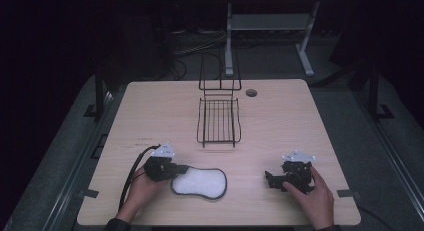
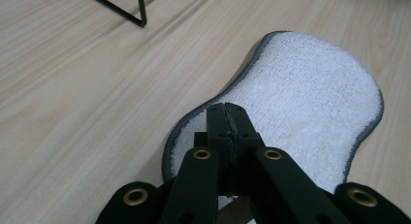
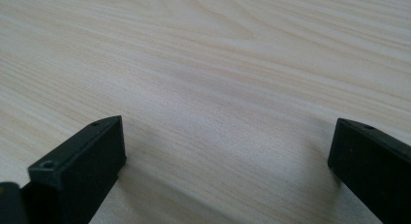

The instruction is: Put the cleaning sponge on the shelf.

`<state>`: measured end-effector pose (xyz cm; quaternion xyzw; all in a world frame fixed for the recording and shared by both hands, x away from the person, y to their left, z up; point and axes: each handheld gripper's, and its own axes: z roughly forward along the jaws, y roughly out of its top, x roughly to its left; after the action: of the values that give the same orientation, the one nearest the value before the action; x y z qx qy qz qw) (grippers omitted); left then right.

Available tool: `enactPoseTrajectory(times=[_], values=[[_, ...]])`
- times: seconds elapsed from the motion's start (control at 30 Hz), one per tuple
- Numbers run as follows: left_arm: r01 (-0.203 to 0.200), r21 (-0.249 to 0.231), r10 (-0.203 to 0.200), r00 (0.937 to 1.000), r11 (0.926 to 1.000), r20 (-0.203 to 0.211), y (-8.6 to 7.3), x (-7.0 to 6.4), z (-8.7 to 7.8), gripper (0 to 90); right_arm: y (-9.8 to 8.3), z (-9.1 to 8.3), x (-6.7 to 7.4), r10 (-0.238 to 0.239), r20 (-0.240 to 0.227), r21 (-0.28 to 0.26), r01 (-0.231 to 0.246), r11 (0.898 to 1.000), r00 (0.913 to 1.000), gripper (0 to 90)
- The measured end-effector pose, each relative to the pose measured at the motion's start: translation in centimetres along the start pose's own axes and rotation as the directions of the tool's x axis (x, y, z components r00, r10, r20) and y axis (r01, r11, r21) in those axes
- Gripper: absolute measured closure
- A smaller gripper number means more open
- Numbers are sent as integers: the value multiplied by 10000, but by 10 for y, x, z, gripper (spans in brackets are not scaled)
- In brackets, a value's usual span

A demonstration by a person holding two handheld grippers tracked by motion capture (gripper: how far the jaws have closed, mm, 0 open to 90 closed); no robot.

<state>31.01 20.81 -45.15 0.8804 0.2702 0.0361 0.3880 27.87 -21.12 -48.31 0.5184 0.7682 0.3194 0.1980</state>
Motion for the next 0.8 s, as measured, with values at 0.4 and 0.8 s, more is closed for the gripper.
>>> enactPoseTrajectory(times=[0.4, 0.8], values=[[334, -64, -336, 9992, 9994, -220, -13, 3, -13, 896, 0, 0, 0, -8, -5, -5, 8, 10000, 10000, 0], [964, -291, -983, 9926, 9949, -720, -41, 2, -41, 896, 0, 0, 0, 1, 3, 3, -1, 10000, 10000, 0]])
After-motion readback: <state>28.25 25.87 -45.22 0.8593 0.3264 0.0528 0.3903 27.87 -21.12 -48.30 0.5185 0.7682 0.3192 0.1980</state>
